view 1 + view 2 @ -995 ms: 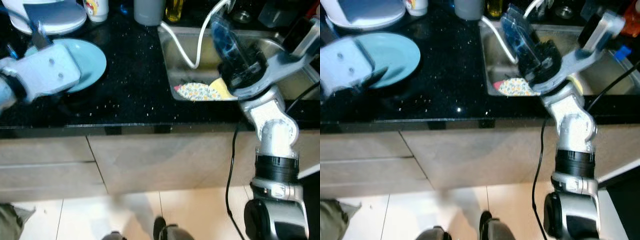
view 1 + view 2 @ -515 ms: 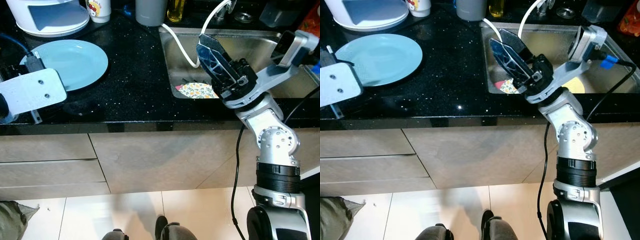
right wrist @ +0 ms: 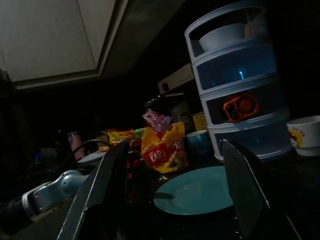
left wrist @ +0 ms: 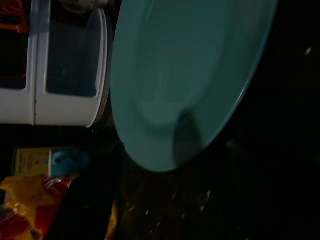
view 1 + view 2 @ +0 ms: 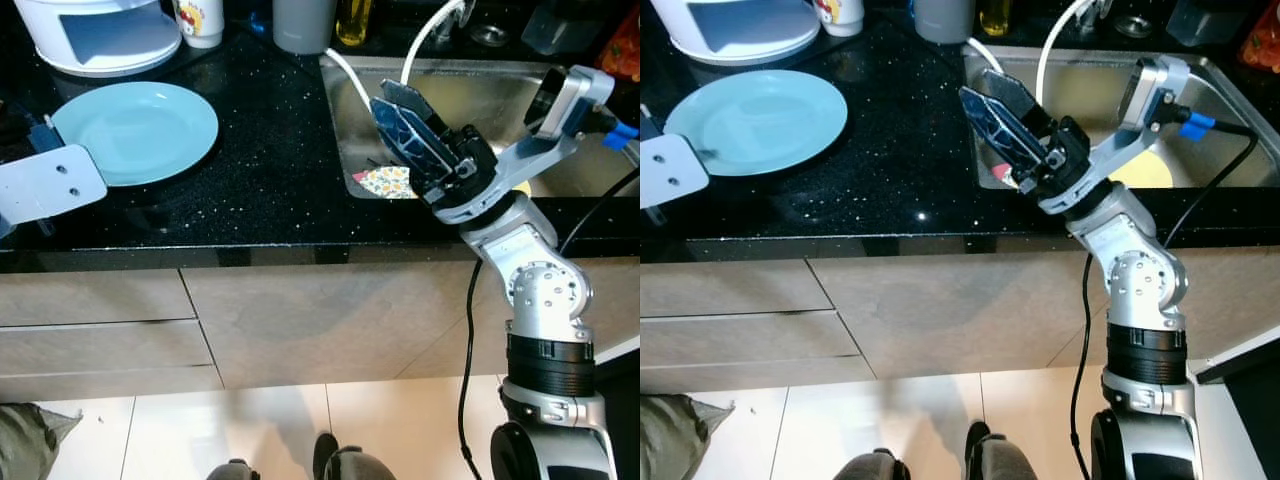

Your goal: Kitchen organization

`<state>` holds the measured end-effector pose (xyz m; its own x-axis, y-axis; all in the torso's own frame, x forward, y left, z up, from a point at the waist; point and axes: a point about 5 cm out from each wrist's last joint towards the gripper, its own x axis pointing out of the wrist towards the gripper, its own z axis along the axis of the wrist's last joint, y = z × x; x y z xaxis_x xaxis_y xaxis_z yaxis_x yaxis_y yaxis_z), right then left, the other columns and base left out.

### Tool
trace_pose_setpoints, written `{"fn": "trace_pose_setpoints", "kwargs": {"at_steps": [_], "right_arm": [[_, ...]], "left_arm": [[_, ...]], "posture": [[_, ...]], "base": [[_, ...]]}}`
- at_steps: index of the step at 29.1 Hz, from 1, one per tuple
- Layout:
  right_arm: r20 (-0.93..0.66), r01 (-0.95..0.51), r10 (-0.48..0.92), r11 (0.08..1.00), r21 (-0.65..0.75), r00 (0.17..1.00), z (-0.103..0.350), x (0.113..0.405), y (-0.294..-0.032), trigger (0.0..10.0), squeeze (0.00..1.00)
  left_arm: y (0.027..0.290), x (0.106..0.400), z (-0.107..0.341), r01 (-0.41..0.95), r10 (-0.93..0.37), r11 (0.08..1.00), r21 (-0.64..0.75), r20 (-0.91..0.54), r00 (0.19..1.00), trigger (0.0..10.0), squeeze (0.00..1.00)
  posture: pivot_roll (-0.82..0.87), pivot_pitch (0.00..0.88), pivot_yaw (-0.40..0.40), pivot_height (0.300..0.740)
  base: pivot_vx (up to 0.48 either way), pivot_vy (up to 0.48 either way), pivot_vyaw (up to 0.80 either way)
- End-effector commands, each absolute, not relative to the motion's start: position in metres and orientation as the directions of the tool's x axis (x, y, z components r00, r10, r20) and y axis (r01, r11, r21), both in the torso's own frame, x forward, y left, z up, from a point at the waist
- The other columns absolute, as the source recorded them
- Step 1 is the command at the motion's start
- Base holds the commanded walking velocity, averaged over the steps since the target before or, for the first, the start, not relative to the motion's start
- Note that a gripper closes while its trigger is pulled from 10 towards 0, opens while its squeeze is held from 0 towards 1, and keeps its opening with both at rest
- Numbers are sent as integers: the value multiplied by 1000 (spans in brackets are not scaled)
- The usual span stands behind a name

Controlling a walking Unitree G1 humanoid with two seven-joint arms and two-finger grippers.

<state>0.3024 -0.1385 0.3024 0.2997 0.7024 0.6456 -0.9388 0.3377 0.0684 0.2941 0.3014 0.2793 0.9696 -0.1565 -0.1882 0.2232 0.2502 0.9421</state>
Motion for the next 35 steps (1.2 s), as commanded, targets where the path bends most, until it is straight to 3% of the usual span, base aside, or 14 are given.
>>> {"fn": "trace_pose_setpoints", "kwargs": {"at_steps": [1, 25, 27, 28, 29, 30, 34, 35], "right_arm": [[645, -935, 705, 352, 41, 294, 306, 298, -139, 10000, 0], [629, -934, 718, 356, 38, 299, 303, 297, -137, 10000, 0], [632, -938, 719, 344, 37, 289, 303, 297, -135, 10000, 0], [632, -938, 719, 344, 37, 289, 303, 297, -135, 10000, 0], [638, -945, 720, 324, 35, 271, 304, 296, -133, 10000, 0], [642, -948, 721, 315, 34, 262, 304, 296, -132, 10000, 0], [646, -955, 724, 295, 31, 245, 305, 294, -128, 10000, 0], [654, -962, 722, 271, 35, 228, 304, 293, -123, 10000, 0]], "left_arm": [[298, 298, 254, 310, -176, 260, 914, -271, 946, 0, 0], [289, 323, 244, 228, -261, 274, 934, -156, 953, 0, 0], [281, 323, 254, 200, -313, 358, 912, -85, 946, 0, 0], [281, 323, 254, 200, -313, 358, 912, -85, 946, 0, 0], [266, 322, 273, 185, -398, 501, 846, 36, 917, 0, 0], [260, 321, 280, 190, -431, 554, 811, 84, 899, 0, 0], [245, 317, 297, 235, -509, 657, 717, 192, 839, 0, 0], [225, 308, 315, 335, -599, 724, 603, 309, 739, 0, 0]], "posture": [[160, 117, -25, 740], [140, 83, -36, 740], [142, 80, -42, 740], [142, 80, -42, 740], [143, 78, -44, 740], [143, 78, -44, 740], [143, 77, -45, 740], [145, 79, -45, 740]], "base": [[0, 0, 0], [0, 0, 0], [0, 0, 0], [0, 0, 0], [0, 0, 0], [0, 0, 0], [0, 0, 0], [0, 0, 0]]}}
